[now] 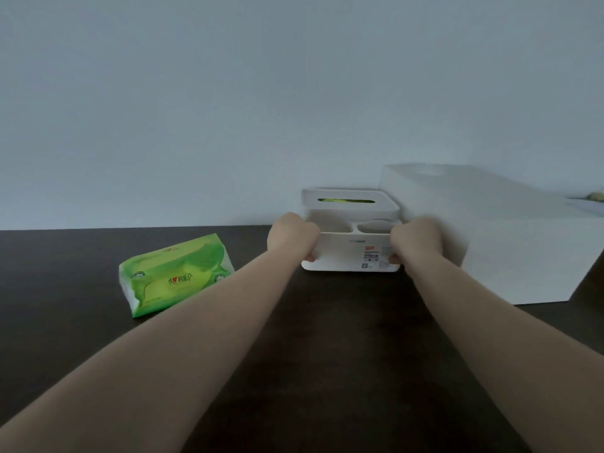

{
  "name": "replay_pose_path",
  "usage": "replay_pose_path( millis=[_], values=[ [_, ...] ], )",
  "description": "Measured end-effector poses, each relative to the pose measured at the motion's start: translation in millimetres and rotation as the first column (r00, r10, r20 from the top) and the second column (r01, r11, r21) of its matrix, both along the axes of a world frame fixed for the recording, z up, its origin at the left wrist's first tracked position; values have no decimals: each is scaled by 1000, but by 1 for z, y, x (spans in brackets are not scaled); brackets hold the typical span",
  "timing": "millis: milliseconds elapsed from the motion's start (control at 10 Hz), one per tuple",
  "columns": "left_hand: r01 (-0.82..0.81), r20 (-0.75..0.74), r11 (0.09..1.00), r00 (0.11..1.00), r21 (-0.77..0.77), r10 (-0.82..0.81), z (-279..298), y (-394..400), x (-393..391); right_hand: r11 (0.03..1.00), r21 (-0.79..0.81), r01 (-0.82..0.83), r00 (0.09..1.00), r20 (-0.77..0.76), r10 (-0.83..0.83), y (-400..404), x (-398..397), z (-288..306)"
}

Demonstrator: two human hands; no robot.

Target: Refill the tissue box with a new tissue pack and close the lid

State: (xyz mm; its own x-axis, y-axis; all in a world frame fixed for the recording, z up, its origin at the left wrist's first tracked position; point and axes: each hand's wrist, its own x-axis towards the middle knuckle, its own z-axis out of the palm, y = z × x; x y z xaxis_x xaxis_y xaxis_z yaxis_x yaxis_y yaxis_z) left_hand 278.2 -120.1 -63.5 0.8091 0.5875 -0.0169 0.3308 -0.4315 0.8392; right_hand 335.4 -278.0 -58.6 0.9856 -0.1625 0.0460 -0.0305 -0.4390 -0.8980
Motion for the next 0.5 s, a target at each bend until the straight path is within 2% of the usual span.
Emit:
replay_pose_path(
  millis=[200, 300, 400, 500],
  values=[
    [-8, 117, 995, 993, 104, -4, -15, -3, 17, 986, -169, -10, 996, 84, 24, 1, 14, -9],
    [-3, 128, 991, 992, 137, -15, -23, -3, 11, 982, -187, -16, 995, 98, 34, 0, 13, -15],
    [57, 158, 992, 985, 110, -74, -33, -2, 9, 983, -181, -5, 992, 126, 28, -3, 4, -19],
    [65, 126, 993, 989, 95, -77, -43, 3, 3, 999, -34, -35, 995, 94, 38, -9, -7, -20]
  ],
)
